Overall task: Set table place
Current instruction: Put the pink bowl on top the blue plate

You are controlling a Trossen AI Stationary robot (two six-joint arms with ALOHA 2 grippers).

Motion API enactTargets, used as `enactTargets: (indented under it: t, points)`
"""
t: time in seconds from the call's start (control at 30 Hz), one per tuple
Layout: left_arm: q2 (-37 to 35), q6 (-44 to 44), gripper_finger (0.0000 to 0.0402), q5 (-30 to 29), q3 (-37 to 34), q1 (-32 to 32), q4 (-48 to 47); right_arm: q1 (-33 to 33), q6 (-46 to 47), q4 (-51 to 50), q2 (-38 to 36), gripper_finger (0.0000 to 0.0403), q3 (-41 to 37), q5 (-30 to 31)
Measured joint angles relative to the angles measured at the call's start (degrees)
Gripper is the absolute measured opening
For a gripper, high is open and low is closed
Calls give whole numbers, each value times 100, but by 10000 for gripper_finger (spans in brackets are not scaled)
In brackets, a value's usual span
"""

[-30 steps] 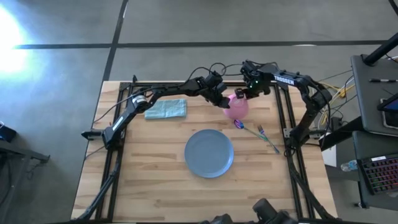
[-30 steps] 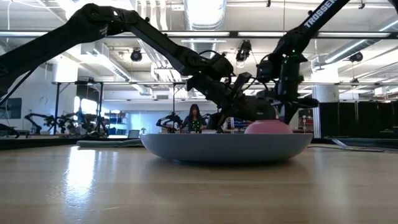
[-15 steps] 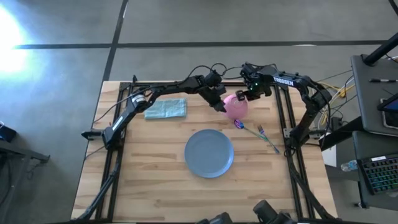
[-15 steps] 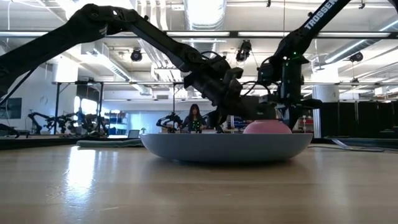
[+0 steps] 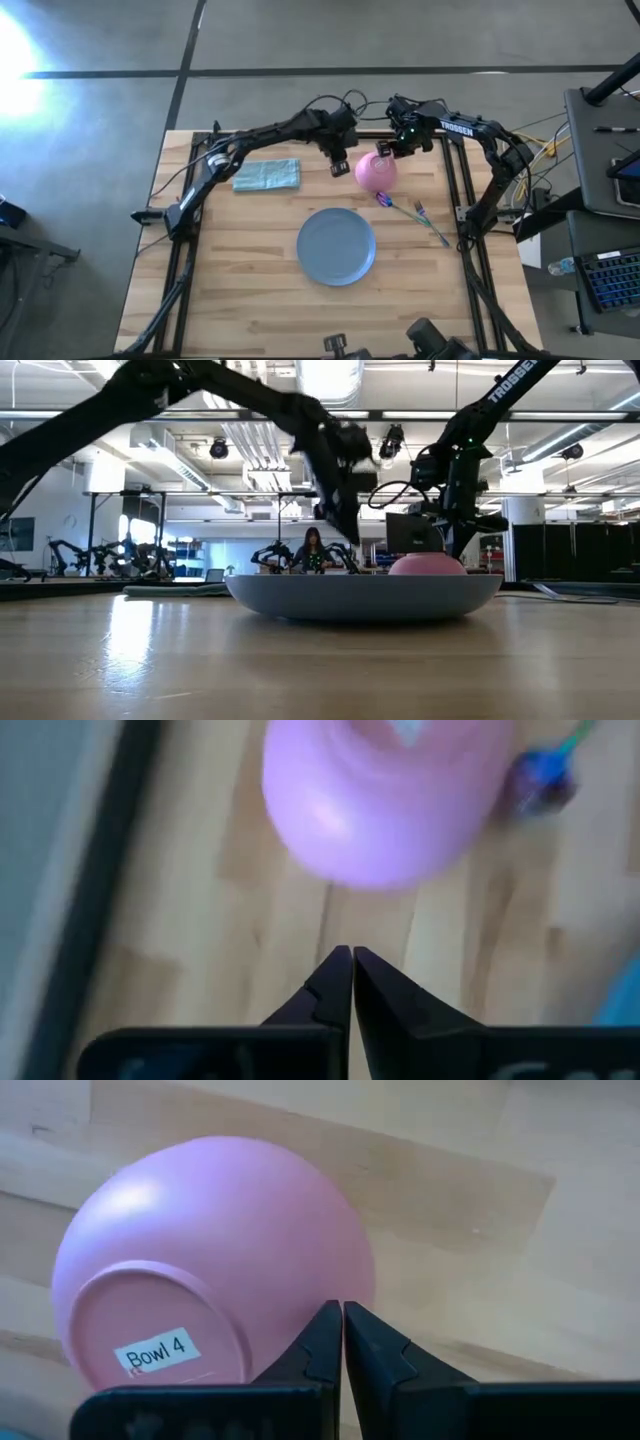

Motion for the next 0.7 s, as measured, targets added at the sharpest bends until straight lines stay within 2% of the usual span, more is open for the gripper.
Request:
enactTargets:
  t: [0.07,0.2,0.27,0.4,0.5,0.7]
  points:
    - [196,-134,0,24,-34,4,-184,-1,99,-39,0,9,6,1]
    - [417,-242,0,453,43,0,-437,-2,321,-136,0,9,9,0]
    - [451,-379,0,370,36,-18,-402,0,442,-159,0,9,9,-4]
    - [451,-992,0,308,85,-26,267,0,640,-149,0,9,1,-128]
    - [413,-1497,0,526,152,-20,713,43,769,-146,0,9,-2,-241]
    - [523,-1879,0,987,-24,-34,708,214,881,-82,-2,9,-4,-306]
